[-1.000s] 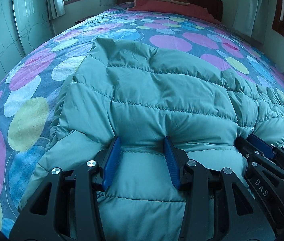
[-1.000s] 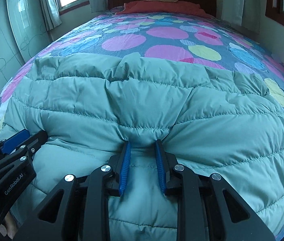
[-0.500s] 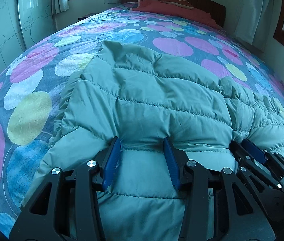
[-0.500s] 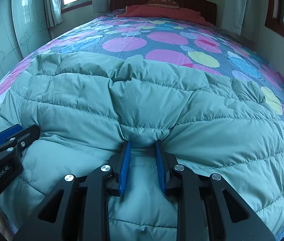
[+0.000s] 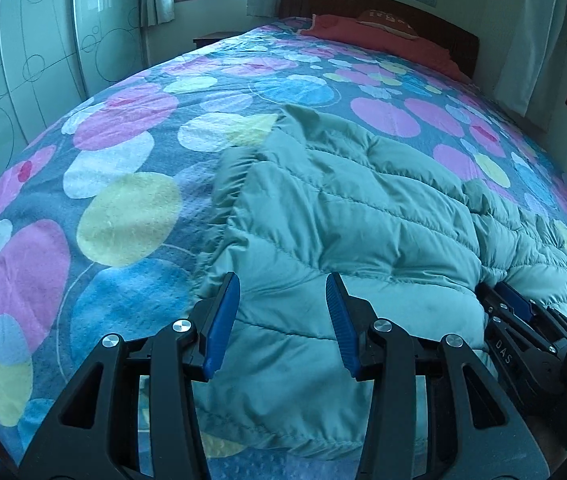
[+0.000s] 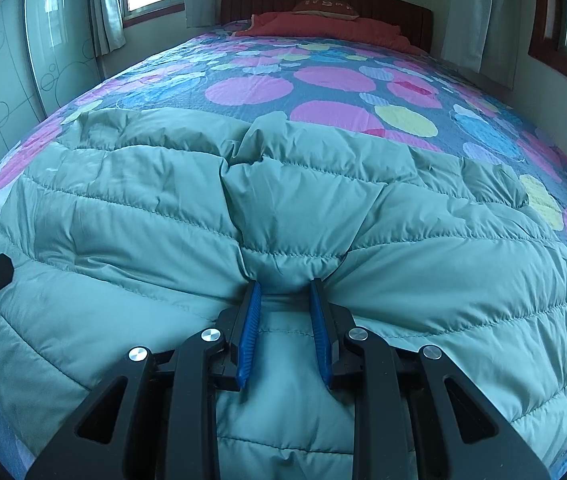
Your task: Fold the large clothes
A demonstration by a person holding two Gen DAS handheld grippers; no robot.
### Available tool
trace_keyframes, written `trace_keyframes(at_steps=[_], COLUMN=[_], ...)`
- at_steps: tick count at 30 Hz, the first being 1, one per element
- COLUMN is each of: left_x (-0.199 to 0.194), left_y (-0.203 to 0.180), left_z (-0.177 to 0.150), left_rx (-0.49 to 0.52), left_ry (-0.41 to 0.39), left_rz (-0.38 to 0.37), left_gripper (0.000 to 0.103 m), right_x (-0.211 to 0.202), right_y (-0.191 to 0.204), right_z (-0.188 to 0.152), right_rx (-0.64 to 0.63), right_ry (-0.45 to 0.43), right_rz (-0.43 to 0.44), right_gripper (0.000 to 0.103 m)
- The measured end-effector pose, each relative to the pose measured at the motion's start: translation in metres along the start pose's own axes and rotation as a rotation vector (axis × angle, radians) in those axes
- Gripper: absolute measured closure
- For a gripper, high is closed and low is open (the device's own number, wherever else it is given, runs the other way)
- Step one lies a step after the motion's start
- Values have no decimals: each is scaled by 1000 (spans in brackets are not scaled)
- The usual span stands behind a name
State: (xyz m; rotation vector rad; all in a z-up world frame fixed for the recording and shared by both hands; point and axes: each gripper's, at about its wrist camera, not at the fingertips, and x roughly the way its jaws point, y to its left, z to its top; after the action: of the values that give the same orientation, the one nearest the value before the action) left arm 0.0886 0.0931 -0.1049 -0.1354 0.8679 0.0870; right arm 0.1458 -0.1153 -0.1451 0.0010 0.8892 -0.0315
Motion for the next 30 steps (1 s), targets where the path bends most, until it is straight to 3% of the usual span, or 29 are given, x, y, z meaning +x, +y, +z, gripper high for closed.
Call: trace_keyframes(at_steps=[2,4,7,11,16,22,30], left_x=[-4,-7,-11,-9,4,20,44], left_y=[12,25,52,75,75,71,66], left_z=[-1,-4,-10,-19,-26,-23,-8], left_rx=[-37,-89,-194,-322,-408,-463,-534], left_ry=[-2,-2,10,40,106,124,135], left_rz=[20,69,78,4,-92,-195,-267], left_gripper=[55,45,43,41,39,39,39], right_x=[0,0,0,0,0,0,0], right_y=[1,0,0,0,0,0,0], right_z=[0,0,0,0,-1,0,-1], right_rx=[0,2,0,0,0,-1,-2], right_ry=[-1,-1,-1,-2,-2,-2,-4], right_rz=[1,2,2,2,3,4,4], right_gripper=[78,78,78,78,78,78,78])
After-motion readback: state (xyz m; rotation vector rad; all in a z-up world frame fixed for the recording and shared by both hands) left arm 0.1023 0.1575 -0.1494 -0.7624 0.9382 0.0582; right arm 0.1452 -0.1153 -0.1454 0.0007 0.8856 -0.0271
